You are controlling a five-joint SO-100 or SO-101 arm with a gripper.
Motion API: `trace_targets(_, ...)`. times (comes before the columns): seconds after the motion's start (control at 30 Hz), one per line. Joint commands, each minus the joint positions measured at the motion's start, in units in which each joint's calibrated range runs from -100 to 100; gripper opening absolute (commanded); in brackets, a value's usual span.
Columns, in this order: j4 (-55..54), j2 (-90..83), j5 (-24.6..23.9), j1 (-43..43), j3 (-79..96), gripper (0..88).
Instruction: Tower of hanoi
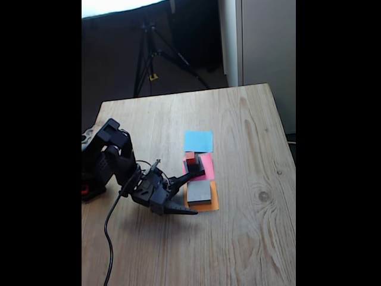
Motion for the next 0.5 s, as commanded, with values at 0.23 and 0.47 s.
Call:
trace_targets(0.23,-1.9,1.2,0.5,0.3,-0.5,57.7)
trace_targets(0.47,-2.2,1.5,0.5,0.4,-0.5,57.7)
